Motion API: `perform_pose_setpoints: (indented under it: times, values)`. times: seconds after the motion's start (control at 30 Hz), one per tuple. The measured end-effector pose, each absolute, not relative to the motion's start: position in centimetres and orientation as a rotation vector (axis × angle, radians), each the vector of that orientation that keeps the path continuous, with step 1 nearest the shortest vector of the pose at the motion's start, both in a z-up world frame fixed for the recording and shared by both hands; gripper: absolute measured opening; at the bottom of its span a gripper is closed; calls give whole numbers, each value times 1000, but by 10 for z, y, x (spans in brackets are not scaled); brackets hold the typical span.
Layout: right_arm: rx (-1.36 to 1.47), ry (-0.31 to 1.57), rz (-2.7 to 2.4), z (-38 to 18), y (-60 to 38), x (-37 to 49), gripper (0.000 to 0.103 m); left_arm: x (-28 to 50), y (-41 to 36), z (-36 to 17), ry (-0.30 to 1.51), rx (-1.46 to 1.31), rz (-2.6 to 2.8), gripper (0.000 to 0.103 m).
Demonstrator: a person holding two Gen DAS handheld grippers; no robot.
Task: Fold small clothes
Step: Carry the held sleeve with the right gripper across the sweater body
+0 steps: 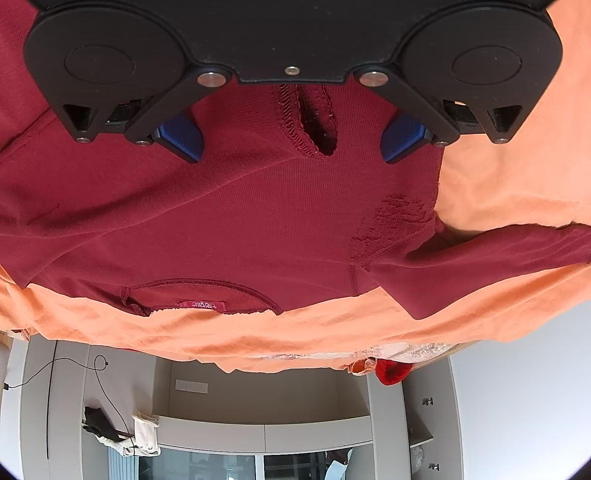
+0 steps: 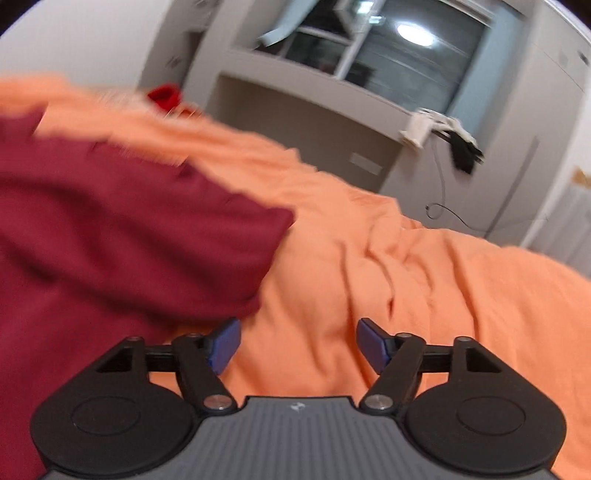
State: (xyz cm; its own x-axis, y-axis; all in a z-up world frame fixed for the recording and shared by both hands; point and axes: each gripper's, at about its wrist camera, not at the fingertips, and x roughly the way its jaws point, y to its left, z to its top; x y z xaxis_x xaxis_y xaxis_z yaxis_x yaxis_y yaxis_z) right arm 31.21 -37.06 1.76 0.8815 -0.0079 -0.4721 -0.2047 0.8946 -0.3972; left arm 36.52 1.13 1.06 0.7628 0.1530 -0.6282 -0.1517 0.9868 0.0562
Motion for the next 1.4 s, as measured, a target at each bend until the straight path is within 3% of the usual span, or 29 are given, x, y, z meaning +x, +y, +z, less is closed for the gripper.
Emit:
perform_pose_setpoints:
  times: [0.3, 0.37, 0.47, 0.53, 0.63, 0.83, 0.97, 1.13, 1.23, 1.3, 1.4]
  values:
    - [-679, 445, 110, -7, -337, 326, 75, 365, 12, 11, 685, 0, 165, 103]
    - [-765, 420, 111, -12, -327, 329, 68, 365, 12, 11, 685, 0, 165, 103]
    - [-883, 391, 125, -22, -312, 332, 45, 365, 12, 11, 685, -1, 165, 103]
    - [-921, 396, 148, -27, -304, 334, 14, 365, 12, 11, 685, -3, 164, 103]
    - [-936, 383, 145, -33, -298, 339, 8, 365, 13, 11, 685, -9, 164, 103]
    - [-787, 389, 110, -24, -303, 339, 4, 363, 12, 13, 677, -6, 164, 103]
    - [-844, 393, 114, -26, -297, 331, 9, 362, 11, 13, 677, -3, 165, 103]
    - [-939, 408, 144, -34, -290, 338, 32, 362, 11, 13, 679, -6, 164, 103]
    - [-1037, 392, 151, -40, -285, 344, 38, 362, 12, 13, 679, -8, 164, 103]
    - [-1102, 402, 187, -44, -282, 350, 37, 362, 12, 13, 679, -7, 164, 103]
    - [-1137, 455, 255, -48, -282, 358, 15, 362, 12, 13, 679, -8, 164, 103]
